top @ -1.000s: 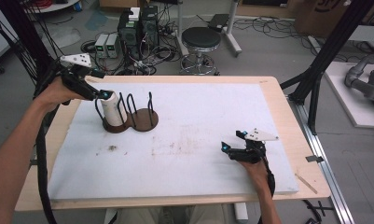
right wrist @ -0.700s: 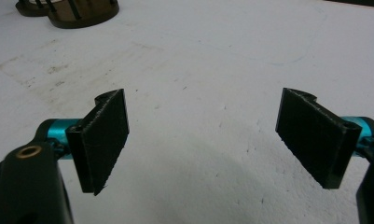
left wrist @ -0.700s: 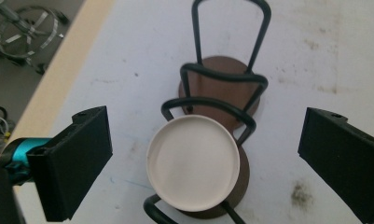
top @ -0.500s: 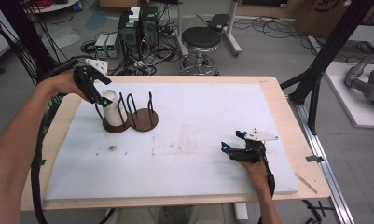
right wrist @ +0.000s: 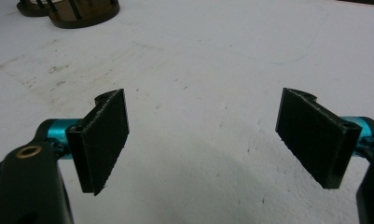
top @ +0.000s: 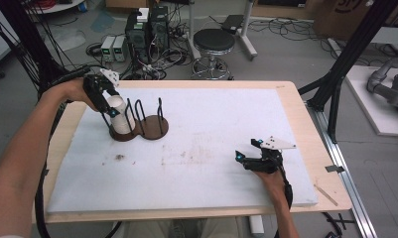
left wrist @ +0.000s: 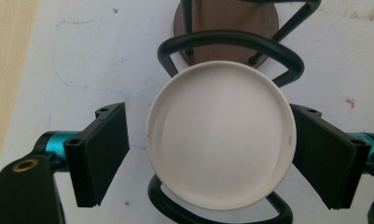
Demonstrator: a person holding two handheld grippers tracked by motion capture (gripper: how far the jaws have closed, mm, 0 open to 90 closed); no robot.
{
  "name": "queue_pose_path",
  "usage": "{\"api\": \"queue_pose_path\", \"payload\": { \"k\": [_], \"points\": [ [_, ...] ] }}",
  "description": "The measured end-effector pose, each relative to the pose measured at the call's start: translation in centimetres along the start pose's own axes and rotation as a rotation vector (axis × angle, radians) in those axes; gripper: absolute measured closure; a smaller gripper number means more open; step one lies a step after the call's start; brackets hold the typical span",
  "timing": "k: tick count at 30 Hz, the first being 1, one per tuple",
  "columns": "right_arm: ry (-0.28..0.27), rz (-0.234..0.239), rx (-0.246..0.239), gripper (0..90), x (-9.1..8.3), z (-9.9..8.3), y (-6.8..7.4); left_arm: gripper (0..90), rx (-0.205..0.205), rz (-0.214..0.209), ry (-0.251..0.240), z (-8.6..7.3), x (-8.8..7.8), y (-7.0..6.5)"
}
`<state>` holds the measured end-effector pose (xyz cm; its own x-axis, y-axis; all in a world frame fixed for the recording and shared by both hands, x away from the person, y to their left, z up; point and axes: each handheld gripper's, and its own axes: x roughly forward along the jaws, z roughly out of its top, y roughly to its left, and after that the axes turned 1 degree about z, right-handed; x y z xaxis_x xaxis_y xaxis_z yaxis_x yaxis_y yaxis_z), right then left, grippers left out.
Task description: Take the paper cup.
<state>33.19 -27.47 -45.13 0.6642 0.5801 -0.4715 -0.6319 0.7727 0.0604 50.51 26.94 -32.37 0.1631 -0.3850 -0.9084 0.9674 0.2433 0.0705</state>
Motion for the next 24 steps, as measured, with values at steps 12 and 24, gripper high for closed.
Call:
{"api": "queue_pose_path", "payload": {
  "k": [12,24],
  "points": [
    [0.001,-0.004,-0.002,17.5,0.01,0.01,0.01,31.1,0.006,-0.031,0.036,0.21,0.27,0.04],
    [0.003,-0.002,-0.001,17.5,0.02,0.02,0.05,32.9,-0.023,-0.024,0.01,-0.07,-0.54,0.09]
  ]
}}
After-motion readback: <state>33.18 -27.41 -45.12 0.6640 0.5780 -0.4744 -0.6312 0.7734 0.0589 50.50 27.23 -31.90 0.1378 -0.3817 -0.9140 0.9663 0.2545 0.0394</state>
